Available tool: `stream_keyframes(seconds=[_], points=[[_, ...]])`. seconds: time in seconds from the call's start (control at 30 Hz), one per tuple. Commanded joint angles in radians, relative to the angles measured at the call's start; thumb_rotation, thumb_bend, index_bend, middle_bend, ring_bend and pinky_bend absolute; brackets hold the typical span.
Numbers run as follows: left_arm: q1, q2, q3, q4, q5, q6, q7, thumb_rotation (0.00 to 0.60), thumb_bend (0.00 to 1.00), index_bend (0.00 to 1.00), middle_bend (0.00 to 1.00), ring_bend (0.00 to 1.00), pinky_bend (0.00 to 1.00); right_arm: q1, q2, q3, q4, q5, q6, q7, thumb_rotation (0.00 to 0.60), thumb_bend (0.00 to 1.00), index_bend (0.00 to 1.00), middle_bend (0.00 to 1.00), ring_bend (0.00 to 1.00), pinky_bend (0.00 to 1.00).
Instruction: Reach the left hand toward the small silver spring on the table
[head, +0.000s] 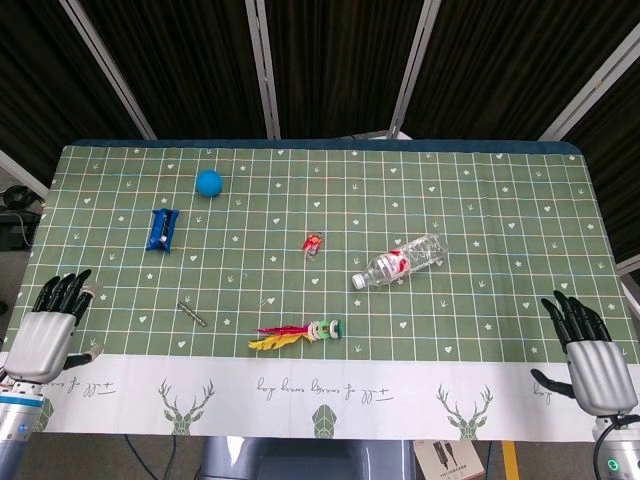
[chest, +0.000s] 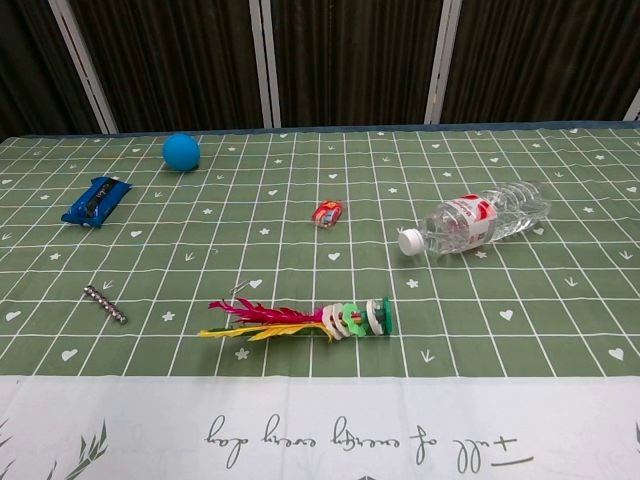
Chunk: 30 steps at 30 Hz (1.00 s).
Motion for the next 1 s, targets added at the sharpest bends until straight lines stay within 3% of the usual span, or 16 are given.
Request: stream_keyframes(seconds=[0.03, 0.13, 0.3, 0.6, 1.0], points=[[-0.001, -0.002, -0.003, 0.002, 0.001, 0.003, 0.001, 0.600, 0.13, 0.13, 0.00, 0.00, 0.00, -0.001, 0.001, 0.000, -0.001, 0.002, -0.001, 0.000, 0.600, 0.02, 0.08, 0.00, 0.00, 0.12], [-0.005, -0.003, -0.003, 0.009, -0.006, -0.007, 0.012, 0.600, 0.13, 0.15, 0.00, 0.00, 0.00, 0.000, 0.002, 0.000, -0.005, 0.006, -0.006, -0.002, 0.600, 0.02, 0.08, 0.00, 0.00, 0.12], [-0.036, -0.004, -0.017, 0.008, -0.008, -0.042, 0.027, 0.600, 0.17, 0.31, 0.00, 0.00, 0.00, 0.001, 0.002, 0.000, -0.009, 0.005, -0.007, -0.010, 0.600, 0.02, 0.08, 0.00, 0.00, 0.12], [-0.178, -0.074, -0.066, 0.086, -0.063, -0.227, 0.107, 0.600, 0.23, 0.41, 0.00, 0.00, 0.00, -0.001, 0.001, 0.005, -0.010, 0.018, -0.008, -0.012, 0.600, 0.02, 0.09, 0.00, 0.00, 0.12], [-0.290, -0.227, -0.030, 0.222, -0.018, -0.346, 0.166, 0.600, 0.27, 0.48, 0.00, 0.00, 0.00, 0.002, 0.007, 0.004, -0.017, 0.030, -0.023, 0.000, 0.600, 0.02, 0.09, 0.00, 0.00, 0.12]])
